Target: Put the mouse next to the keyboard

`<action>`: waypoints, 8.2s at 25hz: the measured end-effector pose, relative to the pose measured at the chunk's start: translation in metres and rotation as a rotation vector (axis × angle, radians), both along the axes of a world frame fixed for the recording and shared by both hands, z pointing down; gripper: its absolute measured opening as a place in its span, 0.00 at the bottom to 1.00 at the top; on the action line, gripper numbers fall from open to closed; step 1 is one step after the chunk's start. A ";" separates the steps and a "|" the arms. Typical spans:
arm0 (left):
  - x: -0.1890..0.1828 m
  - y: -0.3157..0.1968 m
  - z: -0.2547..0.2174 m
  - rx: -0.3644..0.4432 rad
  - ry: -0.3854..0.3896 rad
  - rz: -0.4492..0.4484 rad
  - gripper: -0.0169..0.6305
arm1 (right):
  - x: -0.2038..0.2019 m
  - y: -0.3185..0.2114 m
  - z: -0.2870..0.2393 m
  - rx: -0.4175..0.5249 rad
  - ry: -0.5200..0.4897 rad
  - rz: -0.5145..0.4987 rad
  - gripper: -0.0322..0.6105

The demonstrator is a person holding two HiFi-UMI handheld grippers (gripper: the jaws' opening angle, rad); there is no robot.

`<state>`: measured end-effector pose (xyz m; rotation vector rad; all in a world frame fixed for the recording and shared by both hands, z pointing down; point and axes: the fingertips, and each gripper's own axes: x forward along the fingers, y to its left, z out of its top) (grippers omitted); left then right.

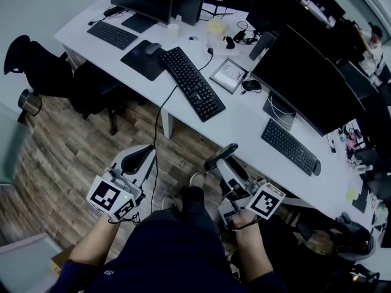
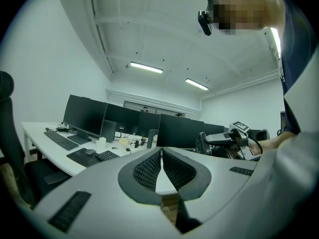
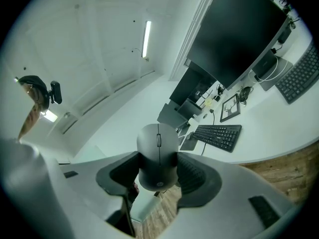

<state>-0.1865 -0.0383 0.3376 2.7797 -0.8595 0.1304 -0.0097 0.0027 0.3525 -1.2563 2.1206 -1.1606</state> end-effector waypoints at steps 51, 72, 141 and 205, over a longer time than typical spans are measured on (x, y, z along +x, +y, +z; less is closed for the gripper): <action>0.191 -0.163 0.046 -0.091 -0.099 -0.120 0.09 | 0.196 -0.181 0.080 -0.124 -0.003 -0.151 0.42; 0.180 -0.166 0.095 -0.165 -0.129 -0.121 0.09 | 0.185 -0.165 0.179 -0.262 0.505 -0.321 0.42; 0.145 -0.164 0.142 -0.256 -0.146 -0.146 0.09 | 0.150 -0.164 0.291 -0.295 1.509 -0.729 0.42; 0.167 -0.166 0.087 -0.135 -0.175 -0.107 0.09 | 0.150 -0.192 0.155 -0.097 0.953 -0.289 0.40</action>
